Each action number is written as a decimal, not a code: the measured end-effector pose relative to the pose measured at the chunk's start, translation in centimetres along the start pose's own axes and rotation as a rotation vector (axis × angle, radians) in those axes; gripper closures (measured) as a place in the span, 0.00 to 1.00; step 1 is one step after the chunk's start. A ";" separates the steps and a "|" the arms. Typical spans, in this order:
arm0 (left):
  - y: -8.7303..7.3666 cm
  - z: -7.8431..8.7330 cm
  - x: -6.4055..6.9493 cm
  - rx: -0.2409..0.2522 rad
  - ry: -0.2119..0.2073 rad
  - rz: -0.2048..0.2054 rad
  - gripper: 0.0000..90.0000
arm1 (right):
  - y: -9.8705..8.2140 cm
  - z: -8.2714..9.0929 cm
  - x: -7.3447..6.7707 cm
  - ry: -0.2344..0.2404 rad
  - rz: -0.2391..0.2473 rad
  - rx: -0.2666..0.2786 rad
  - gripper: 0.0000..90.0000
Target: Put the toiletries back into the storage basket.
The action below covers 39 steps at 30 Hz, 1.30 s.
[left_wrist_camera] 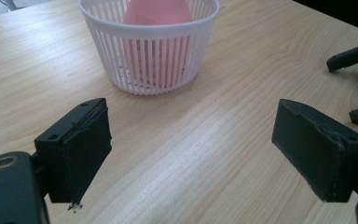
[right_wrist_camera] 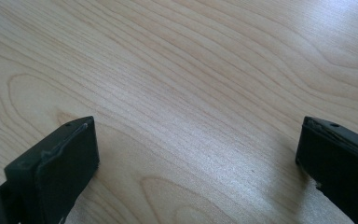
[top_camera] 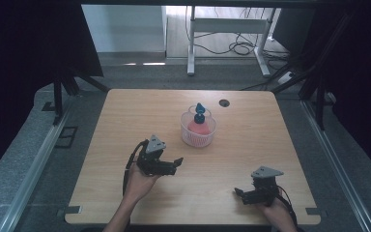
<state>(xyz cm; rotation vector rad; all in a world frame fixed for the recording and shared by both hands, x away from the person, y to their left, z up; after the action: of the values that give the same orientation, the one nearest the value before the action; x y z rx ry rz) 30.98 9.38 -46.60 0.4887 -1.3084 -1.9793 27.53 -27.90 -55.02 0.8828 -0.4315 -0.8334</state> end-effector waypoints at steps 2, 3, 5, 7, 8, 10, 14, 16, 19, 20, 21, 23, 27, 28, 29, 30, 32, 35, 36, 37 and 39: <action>-0.5 0.3 0.0 -0.001 0.001 0.004 0.13 | 0.0 0.0 0.0 -0.001 -0.003 0.001 0.00; -0.5 0.3 0.0 -0.001 0.001 0.004 0.13 | 0.0 0.0 0.0 -0.001 -0.003 0.001 0.00; -1.0 0.5 0.0 -0.004 0.004 0.005 0.13 | 0.0 0.0 0.0 0.000 -0.001 0.001 0.00; -1.6 1.0 0.0 -0.007 0.008 0.015 0.13 | 0.0 0.0 0.0 0.000 -0.001 0.001 0.00; -1.6 1.0 0.0 -0.007 0.008 0.015 0.13 | 0.0 0.0 0.0 0.000 -0.001 0.001 0.00; -2.3 1.4 -0.2 -0.008 0.013 0.024 0.13 | 0.0 0.0 0.0 -0.001 -0.003 0.000 0.00; -2.8 2.0 -0.4 -0.008 0.022 0.034 0.13 | 0.0 0.0 0.0 -0.001 -0.003 -0.001 0.00; -3.3 2.5 -0.5 -0.006 0.027 0.042 0.13 | 0.0 0.0 0.0 -0.001 -0.001 0.000 0.00; -3.9 3.0 -0.5 -0.009 0.033 0.045 0.13 | 0.0 0.0 0.0 0.000 -0.001 0.001 0.00; -4.0 3.1 -0.5 -0.011 0.034 0.042 0.13 | 0.0 0.0 0.0 -0.001 -0.001 0.000 0.00; -4.2 3.2 -0.5 -0.012 0.035 0.042 0.13 | 0.0 0.0 0.0 -0.001 -0.001 0.000 0.00; -4.4 3.3 -0.5 -0.014 0.036 0.043 0.13 | 0.0 0.0 0.0 -0.001 -0.002 0.000 0.00; -5.2 3.7 -0.3 -0.022 0.045 0.040 0.13 | 0.0 0.0 0.0 -0.001 -0.004 -0.001 0.00; -5.2 3.7 -0.3 -0.022 0.045 0.040 0.13 | 0.0 0.0 0.0 -0.001 -0.004 -0.001 0.00; -5.4 3.8 -0.3 -0.023 0.045 0.040 0.13 | 0.0 0.0 0.0 -0.002 -0.004 -0.001 0.00; -5.8 3.9 -0.1 -0.029 0.045 0.040 0.13 | 0.0 0.0 0.0 -0.002 -0.005 -0.001 0.00; -6.0 3.9 -0.1 -0.034 0.046 0.036 0.13 | 0.0 0.0 0.0 -0.002 -0.005 -0.001 0.00; -6.7 4.0 0.2 -0.048 0.049 0.035 0.13 | 0.0 0.0 -0.1 -0.002 -0.005 -0.001 0.00; -6.9 4.0 0.2 -0.050 0.048 0.037 0.13 | 0.0 0.0 -0.1 -0.002 -0.006 -0.001 0.00; -7.1 4.0 0.3 -0.052 0.049 0.038 0.13 | 0.0 0.0 -0.1 -0.002 -0.006 -0.001 0.00; -7.3 4.0 0.3 -0.057 0.049 0.037 0.13 | 0.0 0.0 -0.1 -0.002 -0.004 0.000 0.00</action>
<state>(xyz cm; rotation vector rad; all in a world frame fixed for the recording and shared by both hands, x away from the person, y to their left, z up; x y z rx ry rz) 25.64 13.44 -51.49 0.4795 -1.2194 -1.9560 27.51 -27.85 -55.02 0.8828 -0.4319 -0.8384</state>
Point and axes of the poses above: each handheld gripper's, and its own axes: z roughly backward along the jaws, y roughly out of its top, x roughly to its right, the point moved 1 cm from there along -z, roughly forward along the jaws, and after that the axes turned 10 degrees about x, right-handed, at the moved point
